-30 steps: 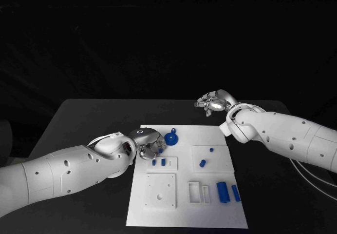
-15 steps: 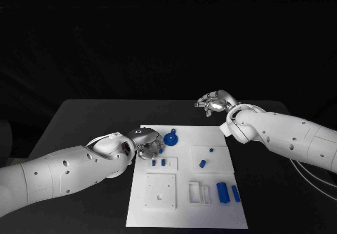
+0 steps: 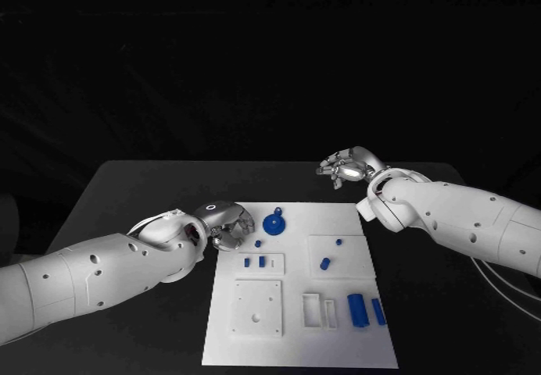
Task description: Assemble the parts on the task board
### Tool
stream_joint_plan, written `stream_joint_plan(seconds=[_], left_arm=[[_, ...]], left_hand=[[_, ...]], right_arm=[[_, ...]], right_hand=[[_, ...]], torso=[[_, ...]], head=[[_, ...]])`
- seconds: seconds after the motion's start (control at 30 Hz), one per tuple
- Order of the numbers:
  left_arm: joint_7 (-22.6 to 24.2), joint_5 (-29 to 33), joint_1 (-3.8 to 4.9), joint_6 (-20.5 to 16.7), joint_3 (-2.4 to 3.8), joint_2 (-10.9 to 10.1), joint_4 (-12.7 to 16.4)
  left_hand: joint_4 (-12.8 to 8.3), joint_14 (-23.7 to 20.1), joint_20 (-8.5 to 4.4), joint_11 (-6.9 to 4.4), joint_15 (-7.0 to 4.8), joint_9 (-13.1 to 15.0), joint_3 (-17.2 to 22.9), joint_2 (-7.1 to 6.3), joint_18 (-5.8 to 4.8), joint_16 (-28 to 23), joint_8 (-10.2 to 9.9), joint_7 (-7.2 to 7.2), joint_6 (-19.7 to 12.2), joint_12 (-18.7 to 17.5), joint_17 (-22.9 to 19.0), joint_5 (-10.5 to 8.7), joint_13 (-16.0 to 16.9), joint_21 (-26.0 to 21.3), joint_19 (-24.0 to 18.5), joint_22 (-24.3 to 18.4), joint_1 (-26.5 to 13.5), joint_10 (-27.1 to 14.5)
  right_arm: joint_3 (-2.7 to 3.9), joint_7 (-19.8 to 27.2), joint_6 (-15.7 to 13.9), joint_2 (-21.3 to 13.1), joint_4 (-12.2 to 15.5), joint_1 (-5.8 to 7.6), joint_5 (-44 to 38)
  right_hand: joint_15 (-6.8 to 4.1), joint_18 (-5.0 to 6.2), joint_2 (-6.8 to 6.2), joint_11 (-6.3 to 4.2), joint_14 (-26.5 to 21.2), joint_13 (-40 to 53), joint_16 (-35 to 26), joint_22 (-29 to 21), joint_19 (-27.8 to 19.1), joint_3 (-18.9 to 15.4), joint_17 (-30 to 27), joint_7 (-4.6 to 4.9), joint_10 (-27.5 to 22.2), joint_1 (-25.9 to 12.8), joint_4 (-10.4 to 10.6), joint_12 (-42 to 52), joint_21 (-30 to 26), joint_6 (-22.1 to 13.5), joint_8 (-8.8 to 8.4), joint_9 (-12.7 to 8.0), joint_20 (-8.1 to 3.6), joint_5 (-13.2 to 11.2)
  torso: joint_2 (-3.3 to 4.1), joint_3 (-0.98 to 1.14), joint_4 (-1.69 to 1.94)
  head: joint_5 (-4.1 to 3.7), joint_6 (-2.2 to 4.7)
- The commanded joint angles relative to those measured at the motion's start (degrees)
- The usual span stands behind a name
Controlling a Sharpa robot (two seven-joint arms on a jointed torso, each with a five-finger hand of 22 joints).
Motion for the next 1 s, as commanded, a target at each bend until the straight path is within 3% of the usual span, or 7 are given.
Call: stream_joint_plan(seconds=[0.03, 0.17, 0.27, 0.4, 0.53, 0.67, 1.0], left_arm=[[0.6, 10.2, 0.09, -1.0, 1.18, -0.7, -0.1], [0.9, 25.2, 0.23, 1.2, 2.64, -2.7, 0.5], [1.2, 34.0, 0.74, 1.8, 2.99, -4.1, 1.2], [2.5, 41.9, 1.66, 3.0, 3.12, -6.0, 2.4], [3.8, 49.4, 2.13, 4.6, 3.12, -7.5, 3.6], [5.2, 55.2, 2.13, 7.3, 3.11, -8.3, 4.2], [7.7, 59.0, 2.07, 10.0, 3.07, -8.8, 4.4]], left_hand=[[0.0, -0.4, -0.13, -0.48, -0.73, 0.1, 0.6, 0.45, 5.63, -0.3, 0.6, 0.52, 0.4, 0.6, -0.4, -0.14, 0.3, -0.3, -0.3, 0.0, 0.5, 1.1], [0.4, -1.0, -0.23, -1.20, -1.39, 0.1, 0.5, 1.00, 5.10, -1.9, 1.0, 0.53, 0.6, 2.0, -1.2, -1.18, 1.0, -1.2, -1.1, -0.4, -0.4, 3.2], [0.8, -2.1, -0.14, -1.55, -1.78, 0.1, -0.1, 1.18, 4.53, -3.6, 1.2, 0.54, 0.4, 2.9, -2.0, -1.46, 1.5, -2.5, -2.3, -0.9, -1.7, 3.9], [1.5, -4.0, 0.14, -1.21, -1.23, 0.1, -1.4, 1.32, 3.47, -7.6, 1.6, 0.61, 0.1, 3.1, -3.9, -1.35, 1.8, -5.4, -4.6, -2.2, -4.1, 2.9], [1.4, -5.7, 0.54, -0.41, -0.46, 0.1, -2.8, 1.62, 2.24, -12.8, 1.9, 0.72, -0.3, 3.1, -6.2, -0.92, 1.8, -8.9, -6.8, -4.0, -5.7, 1.7], [1.1, -9.4, 2.04, 0.49, 2.30, 0.3, -2.6, 2.60, -0.07, -25.1, 2.7, 0.73, -0.7, 2.5, -10.8, -0.43, 1.5, -16.1, -11.2, -7.9, -6.8, 1.0], [-0.4, -7.7, 3.87, 0.55, 4.21, 0.5, -3.2, 4.47, -0.04, -36.0, 3.6, 0.73, -1.2, 0.8, -11.7, 0.00, 0.3, -20.4, -11.6, -9.9, -6.7, 2.0]], right_arm=[[0.02, 1.7, 5.7, -0.9, 0.7, -0.10, -0.3], [0.02, 2.2, 10.4, -2.5, 1.7, -0.15, -1.3], [0.01, 2.6, 14.4, -4.0, 2.8, -0.21, -2.5], [0.00, 2.2, 15.9, -6.5, 5.7, -0.25, -9.5], [-0.01, 0.6, 15.7, -9.0, 9.2, -0.27, -17.0], [-0.02, -2.3, 15.9, -11.8, 13.5, -0.29, -26.7], [-0.64, -5.7, 18.6, -13.4, 17.1, -1.47, -42.1]], right_hand=[[0.88, 0.31, 0.32, 0.40, -1.9, -3.1, -3.1, -1.1, -3.0, 1.7, -1.6, 0.87, -0.6, 1.1, -0.7, -3.8, -2.4, -0.3, 0.16, -0.1, 1.01, -1.1], [2.00, 0.52, 0.85, 1.07, -2.7, -10.4, -8.7, -3.2, -5.6, 4.5, -3.8, 1.31, 1.5, 3.1, -2.5, -12.7, -5.8, -0.5, 0.59, -0.1, 2.79, -3.6], [2.28, 0.84, 0.86, 1.51, -1.9, -15.4, -11.1, -3.8, -5.8, 5.6, -4.5, 1.37, 2.9, 4.8, -2.8, -20.5, -6.5, 0.0, 1.28, 0.1, 3.34, -5.3], [1.36, 0.85, 1.06, 1.46, 4.2, -21.1, -9.8, -3.4, 0.2, 5.9, -3.8, 0.95, 5.2, 7.4, -2.7, -30.3, -4.0, 1.0, 2.38, 0.7, 0.94, -7.5], [0.77, 0.85, 0.88, 1.11, 6.3, -22.9, -9.4, -3.3, 2.4, 5.5, -2.9, 0.44, 8.4, 9.1, -2.9, -34.1, -3.0, 1.9, 3.15, 1.2, 0.07, -8.5], [0.18, 0.85, 0.65, 0.41, 7.5, -23.4, -9.1, -3.1, 3.6, 5.4, -1.9, -0.29, 11.4, 10.6, -3.0, -35.8, -2.3, 3.4, 4.06, 1.7, -0.49, -9.4], [-0.14, 0.85, -1.33, 0.12, 7.9, -26.9, -9.8, -3.2, 4.3, 10.8, 0.7, -1.57, 16.7, 11.7, -2.7, -41.7, -2.0, 6.4, 4.80, 2.0, -0.65, -14.2]], torso=[[-0.04, -0.01, 0.00], [-0.07, -0.03, -0.05], [-0.15, -0.04, -0.06], [-0.15, -0.07, -0.09], [-0.19, -0.11, -0.10], [-0.22, -0.16, -0.09], [-0.70, -0.41, -0.51]], head=[[-0.14, 0.24], [-0.54, 0.61], [-0.83, 0.82], [-1.44, 1.18], [-2.04, 1.34], [-2.64, 1.83], [-3.13, 1.90]])
